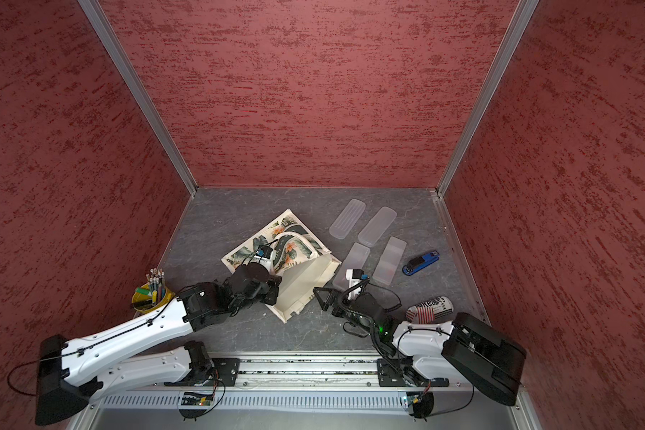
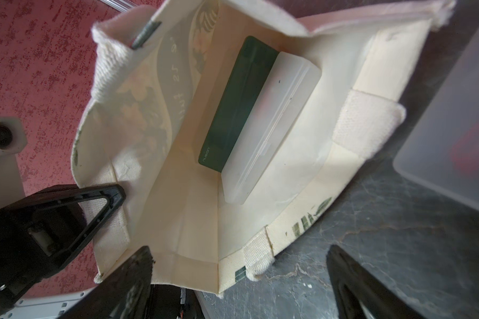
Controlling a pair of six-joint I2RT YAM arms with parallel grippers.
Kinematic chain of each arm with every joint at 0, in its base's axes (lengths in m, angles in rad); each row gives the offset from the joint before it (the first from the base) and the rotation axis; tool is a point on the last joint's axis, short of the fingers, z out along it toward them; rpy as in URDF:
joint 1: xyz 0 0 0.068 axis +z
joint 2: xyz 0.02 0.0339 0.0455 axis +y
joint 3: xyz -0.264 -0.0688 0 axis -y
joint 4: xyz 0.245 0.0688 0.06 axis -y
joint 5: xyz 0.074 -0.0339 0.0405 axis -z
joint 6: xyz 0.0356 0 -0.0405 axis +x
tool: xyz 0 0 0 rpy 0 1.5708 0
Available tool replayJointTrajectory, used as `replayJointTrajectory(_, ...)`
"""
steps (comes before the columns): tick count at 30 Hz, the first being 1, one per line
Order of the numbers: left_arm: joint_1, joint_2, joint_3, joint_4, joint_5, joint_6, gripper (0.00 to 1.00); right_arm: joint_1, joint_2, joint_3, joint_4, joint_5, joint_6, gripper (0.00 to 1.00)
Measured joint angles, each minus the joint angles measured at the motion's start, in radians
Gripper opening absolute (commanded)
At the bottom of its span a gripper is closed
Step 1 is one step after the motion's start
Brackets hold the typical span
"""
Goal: Take out the pencil case from the canvas bag
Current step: Pick up the pencil case from the canvas bag.
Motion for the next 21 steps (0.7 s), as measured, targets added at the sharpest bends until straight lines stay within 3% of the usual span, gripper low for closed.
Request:
replayJointTrajectory(16, -0.047, 0.063, 0.050, 0.005, 0.024, 0.071, 0.00, 0.000, 0.351, 0.093, 0.256, -0.030, 0.021, 0.99)
replayJointTrajectory(21, -0.071, 0.056, 0.051, 0.004, 0.023, 0.074, 0.00, -0.001, 0.395, 0.099, 0.314, -0.036, 0.047, 0.99)
